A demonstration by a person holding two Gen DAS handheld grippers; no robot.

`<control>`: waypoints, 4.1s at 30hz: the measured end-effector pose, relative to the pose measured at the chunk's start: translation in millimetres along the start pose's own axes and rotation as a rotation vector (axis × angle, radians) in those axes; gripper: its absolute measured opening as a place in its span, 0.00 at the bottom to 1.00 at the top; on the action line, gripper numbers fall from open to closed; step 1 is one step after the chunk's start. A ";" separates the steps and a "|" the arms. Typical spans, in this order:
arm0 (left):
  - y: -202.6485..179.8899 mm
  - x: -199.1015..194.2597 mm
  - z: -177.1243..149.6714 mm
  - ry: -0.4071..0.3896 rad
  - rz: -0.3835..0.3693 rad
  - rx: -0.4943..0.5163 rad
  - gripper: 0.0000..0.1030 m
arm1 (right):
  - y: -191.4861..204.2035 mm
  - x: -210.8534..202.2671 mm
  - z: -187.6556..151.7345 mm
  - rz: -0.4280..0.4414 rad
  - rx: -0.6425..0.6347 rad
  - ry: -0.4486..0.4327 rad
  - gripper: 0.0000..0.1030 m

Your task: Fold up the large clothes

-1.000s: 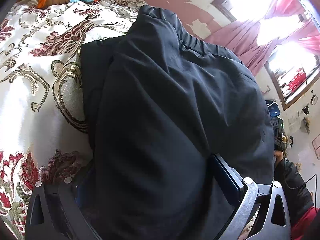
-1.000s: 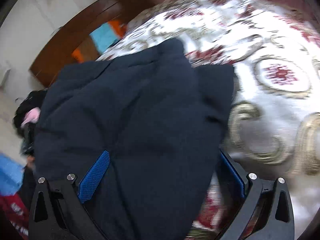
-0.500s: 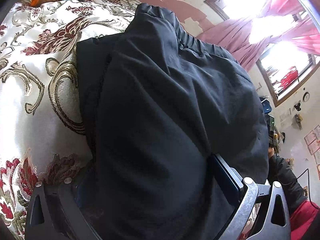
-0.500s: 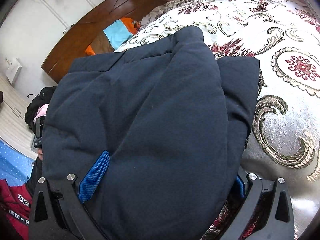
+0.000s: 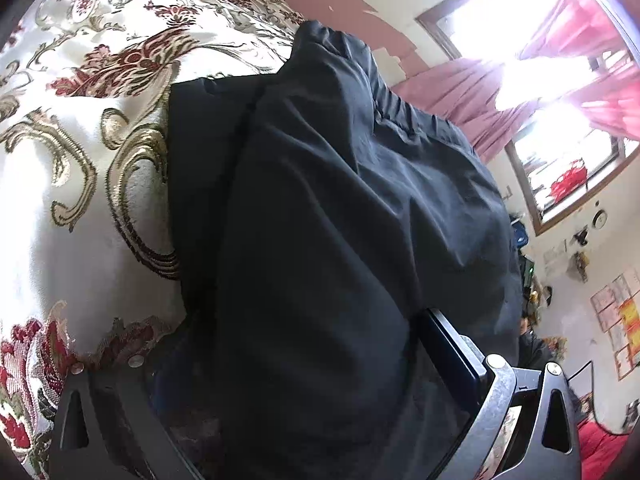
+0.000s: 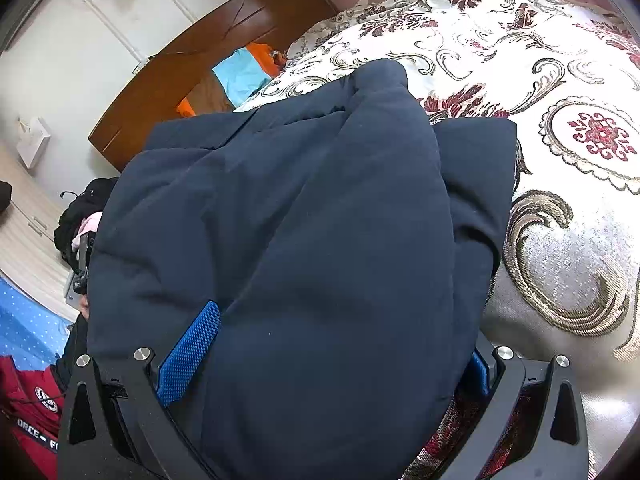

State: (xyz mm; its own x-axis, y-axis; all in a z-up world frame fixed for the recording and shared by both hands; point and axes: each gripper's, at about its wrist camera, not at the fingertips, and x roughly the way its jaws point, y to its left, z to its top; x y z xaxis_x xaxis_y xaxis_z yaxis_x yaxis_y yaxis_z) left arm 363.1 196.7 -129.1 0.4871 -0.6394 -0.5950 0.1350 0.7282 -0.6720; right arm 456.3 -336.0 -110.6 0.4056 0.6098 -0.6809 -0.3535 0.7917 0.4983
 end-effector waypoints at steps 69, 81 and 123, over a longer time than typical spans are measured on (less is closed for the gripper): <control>-181.6 48.0 18.5 -0.118 0.233 0.086 0.76 | 74.7 -177.8 -101.0 -0.512 0.153 -0.387 0.75; -224.9 8.5 -20.5 -0.209 0.348 0.179 0.99 | 117.9 -213.1 -113.8 -0.631 0.180 -0.456 0.91; -344.3 -176.2 -235.0 -0.599 0.270 0.496 1.00 | 387.6 -278.0 -264.8 -0.634 -0.198 -0.822 0.98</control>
State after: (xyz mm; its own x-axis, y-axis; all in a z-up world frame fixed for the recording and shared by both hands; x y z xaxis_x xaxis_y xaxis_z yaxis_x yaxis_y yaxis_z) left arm 28.1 0.6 103.5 0.9163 -0.2886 -0.2777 0.2445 0.9523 -0.1829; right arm -16.6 -208.9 129.8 0.9843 -0.0156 -0.1760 0.0216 0.9992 0.0323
